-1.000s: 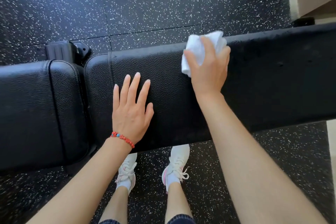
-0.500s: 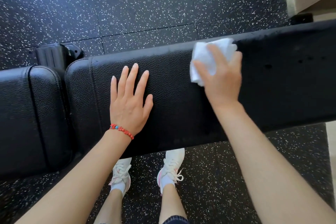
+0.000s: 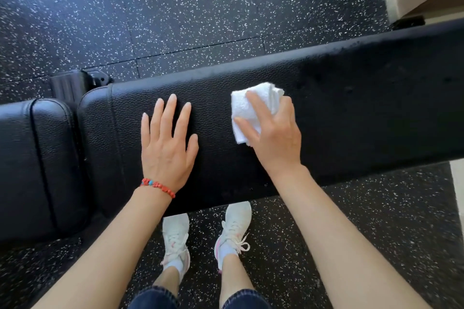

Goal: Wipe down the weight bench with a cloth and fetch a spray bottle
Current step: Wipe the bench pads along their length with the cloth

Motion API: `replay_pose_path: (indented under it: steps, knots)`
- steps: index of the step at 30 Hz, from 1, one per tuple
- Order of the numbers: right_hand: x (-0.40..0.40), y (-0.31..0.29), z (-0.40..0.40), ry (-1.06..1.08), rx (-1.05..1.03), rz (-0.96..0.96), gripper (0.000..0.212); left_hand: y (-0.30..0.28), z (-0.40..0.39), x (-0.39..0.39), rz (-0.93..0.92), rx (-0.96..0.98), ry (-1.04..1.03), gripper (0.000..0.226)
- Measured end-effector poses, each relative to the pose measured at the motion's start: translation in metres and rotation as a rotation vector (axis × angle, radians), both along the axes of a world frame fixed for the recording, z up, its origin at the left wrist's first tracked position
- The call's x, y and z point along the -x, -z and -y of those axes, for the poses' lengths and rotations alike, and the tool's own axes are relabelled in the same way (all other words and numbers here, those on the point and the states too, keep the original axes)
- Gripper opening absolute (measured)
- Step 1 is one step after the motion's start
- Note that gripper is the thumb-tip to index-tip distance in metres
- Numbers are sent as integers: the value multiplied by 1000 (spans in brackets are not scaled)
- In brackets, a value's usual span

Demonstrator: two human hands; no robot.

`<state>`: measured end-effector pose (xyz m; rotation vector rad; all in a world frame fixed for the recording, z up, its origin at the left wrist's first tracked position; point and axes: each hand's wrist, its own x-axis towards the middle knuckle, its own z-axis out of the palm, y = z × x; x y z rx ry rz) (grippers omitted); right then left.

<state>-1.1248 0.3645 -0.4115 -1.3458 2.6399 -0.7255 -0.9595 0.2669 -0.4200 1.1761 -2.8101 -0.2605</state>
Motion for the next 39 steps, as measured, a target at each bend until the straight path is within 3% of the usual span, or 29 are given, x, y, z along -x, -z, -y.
replay_pose_path:
  steps: [4, 7, 15, 18, 22, 25, 33, 39]
  knots:
    - [19, 2, -29, 264, -5, 94, 42, -2, -19, 0, 18, -21, 75, 50]
    - [-4, 2, -32, 341, 0, 119, 42, -1, -29, -6, 48, -67, 85, 51]
    - [-105, 3, -53, 41, 42, -33, 37, -6, -30, -22, -18, -123, 90, 50]
    - [-86, 5, -69, 11, 28, -128, 40, -5, -40, -35, -13, -126, 105, 51]
    - [-60, 3, -87, 291, 57, 54, 40, -1, -45, -46, 22, -108, 134, 52]
    - [-64, 4, -85, 345, 30, 90, 41, 1, -46, -44, 20, -99, 116, 51]
    - [-24, 8, -99, -12, 13, -142, 41, -9, -79, 18, -55, -115, 114, 51]
    - [34, 4, -132, 319, 18, 108, 42, -5, -88, 58, 2, -127, 48, 51]
